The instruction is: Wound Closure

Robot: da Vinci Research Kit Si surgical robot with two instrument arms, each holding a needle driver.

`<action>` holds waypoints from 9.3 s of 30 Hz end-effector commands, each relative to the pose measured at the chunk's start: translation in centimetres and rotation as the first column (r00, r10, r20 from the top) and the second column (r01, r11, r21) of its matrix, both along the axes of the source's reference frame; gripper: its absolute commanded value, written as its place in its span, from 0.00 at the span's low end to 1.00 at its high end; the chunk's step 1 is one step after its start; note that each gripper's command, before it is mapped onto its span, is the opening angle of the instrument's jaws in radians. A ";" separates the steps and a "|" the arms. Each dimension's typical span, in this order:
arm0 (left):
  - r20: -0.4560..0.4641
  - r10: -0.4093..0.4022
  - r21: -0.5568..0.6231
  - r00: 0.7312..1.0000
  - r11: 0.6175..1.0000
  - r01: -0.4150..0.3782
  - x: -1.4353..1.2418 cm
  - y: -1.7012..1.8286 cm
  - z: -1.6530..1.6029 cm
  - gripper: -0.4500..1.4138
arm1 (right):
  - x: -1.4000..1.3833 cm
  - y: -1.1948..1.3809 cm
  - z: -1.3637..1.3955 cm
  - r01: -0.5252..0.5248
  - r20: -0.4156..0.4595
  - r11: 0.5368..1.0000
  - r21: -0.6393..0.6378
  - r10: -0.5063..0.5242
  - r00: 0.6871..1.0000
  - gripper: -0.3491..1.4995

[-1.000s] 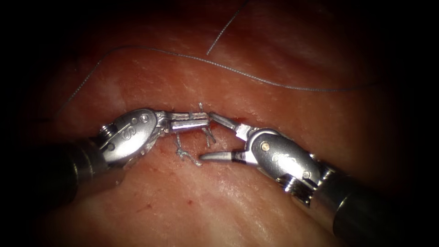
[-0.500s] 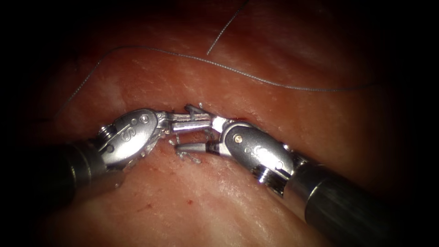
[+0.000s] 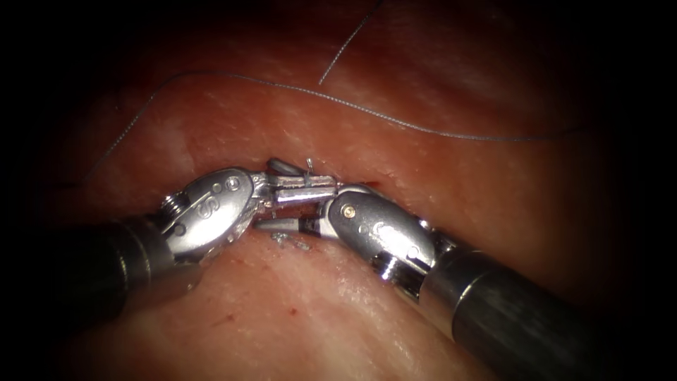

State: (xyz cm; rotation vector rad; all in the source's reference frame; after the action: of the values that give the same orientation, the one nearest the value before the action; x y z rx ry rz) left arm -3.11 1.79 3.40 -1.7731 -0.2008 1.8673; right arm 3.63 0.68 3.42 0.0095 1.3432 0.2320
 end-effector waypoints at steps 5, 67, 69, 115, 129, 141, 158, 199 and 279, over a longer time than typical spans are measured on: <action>0.002 0.001 -0.001 1.000 1.000 -0.001 -0.04 0.01 0.04 0.00 | 0.05 0.03 0.11 0.027 -0.006 0.999 0.018 -0.027 1.000 0.00; -0.414 0.151 0.195 0.897 0.978 -0.075 2.13 -1.45 0.21 0.90 | -0.90 -0.13 -0.52 -0.152 -0.012 0.987 0.047 0.153 0.988 0.97; -0.453 0.190 0.217 0.871 0.971 -0.099 2.24 -1.49 0.12 0.90 | -0.90 -0.13 -0.52 -0.151 -0.010 0.987 0.047 0.151 0.988 0.97; -0.264 0.099 0.004 0.959 0.995 -0.101 0.11 0.30 -0.88 0.80 | -0.85 -0.16 -0.46 -0.154 -0.007 0.987 0.047 0.154 0.988 0.96; -0.491 0.046 -0.023 0.870 0.998 -0.065 0.33 0.67 -0.21 0.77 | -0.86 -0.19 -0.47 -0.160 -0.013 0.986 0.056 0.161 0.987 0.95; -0.491 0.043 -0.037 0.870 0.997 -0.070 0.10 0.70 0.07 0.72 | -0.86 -0.22 -0.51 -0.160 -0.015 0.985 0.062 0.161 0.987 0.95; -0.537 0.071 -0.035 0.841 0.994 -0.106 -0.05 0.87 0.80 0.51 | -0.85 -0.26 -0.57 -0.158 -0.018 0.985 0.069 0.160 0.987 0.94; -0.481 0.041 -0.371 0.876 0.895 -0.246 -0.30 -0.45 0.89 0.49 | -0.56 0.91 -1.36 -0.150 -0.046 0.973 0.173 0.161 0.986 0.84; -0.095 0.139 -0.297 0.986 0.941 -0.161 -0.59 -0.90 0.23 0.48 | 0.80 0.61 0.65 0.212 0.068 0.964 0.160 -0.225 0.972 0.00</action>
State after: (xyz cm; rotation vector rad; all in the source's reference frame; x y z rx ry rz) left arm -3.66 0.89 3.56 -1.9292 -0.0200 2.1646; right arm 4.38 1.24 4.06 0.2744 1.2221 0.1471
